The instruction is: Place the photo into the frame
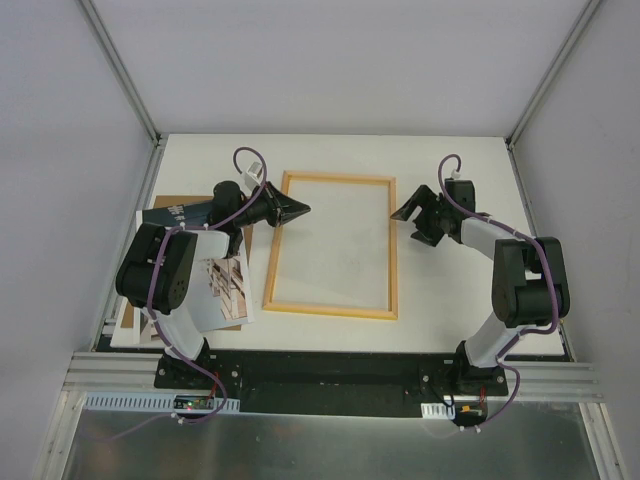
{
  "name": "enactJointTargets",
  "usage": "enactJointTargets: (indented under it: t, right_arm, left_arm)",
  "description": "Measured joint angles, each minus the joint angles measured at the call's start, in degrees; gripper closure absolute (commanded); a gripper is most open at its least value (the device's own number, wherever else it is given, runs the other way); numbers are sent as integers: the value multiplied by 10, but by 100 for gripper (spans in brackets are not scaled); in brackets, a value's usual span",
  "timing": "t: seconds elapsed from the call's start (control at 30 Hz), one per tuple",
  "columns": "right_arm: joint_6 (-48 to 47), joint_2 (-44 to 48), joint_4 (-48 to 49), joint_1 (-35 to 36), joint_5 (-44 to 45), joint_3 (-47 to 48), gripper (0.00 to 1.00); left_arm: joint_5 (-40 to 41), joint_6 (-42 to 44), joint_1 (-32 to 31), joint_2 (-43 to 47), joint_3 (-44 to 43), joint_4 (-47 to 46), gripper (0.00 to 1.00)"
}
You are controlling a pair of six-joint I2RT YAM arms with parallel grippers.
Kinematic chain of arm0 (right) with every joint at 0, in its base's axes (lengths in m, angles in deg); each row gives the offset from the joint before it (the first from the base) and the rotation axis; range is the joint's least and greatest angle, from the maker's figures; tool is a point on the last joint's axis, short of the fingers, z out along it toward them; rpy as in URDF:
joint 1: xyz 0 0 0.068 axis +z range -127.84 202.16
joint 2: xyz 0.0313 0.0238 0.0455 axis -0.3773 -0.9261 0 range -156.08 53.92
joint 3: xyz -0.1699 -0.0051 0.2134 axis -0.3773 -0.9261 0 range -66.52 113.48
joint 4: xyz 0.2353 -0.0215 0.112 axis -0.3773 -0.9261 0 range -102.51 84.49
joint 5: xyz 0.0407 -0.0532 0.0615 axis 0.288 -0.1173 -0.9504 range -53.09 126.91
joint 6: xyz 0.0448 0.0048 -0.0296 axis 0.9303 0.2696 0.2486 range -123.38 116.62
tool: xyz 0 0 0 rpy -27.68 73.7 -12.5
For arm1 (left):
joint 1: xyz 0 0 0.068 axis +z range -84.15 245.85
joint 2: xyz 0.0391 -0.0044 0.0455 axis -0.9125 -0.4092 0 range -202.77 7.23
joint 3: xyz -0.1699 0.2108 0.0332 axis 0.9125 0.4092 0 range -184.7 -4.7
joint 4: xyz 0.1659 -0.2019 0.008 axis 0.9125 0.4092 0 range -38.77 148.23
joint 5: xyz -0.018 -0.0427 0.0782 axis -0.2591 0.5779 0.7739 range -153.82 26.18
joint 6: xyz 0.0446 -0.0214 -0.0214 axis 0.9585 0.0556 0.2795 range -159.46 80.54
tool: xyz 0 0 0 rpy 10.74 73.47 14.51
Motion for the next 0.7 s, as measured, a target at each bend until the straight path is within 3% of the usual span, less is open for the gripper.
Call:
enactJointTargets:
  t: [0.7]
  right_arm:
    - [19,0,23,-5,-1,1,5]
  left_arm:
    - [16,-10,-8,5,37,-28,100]
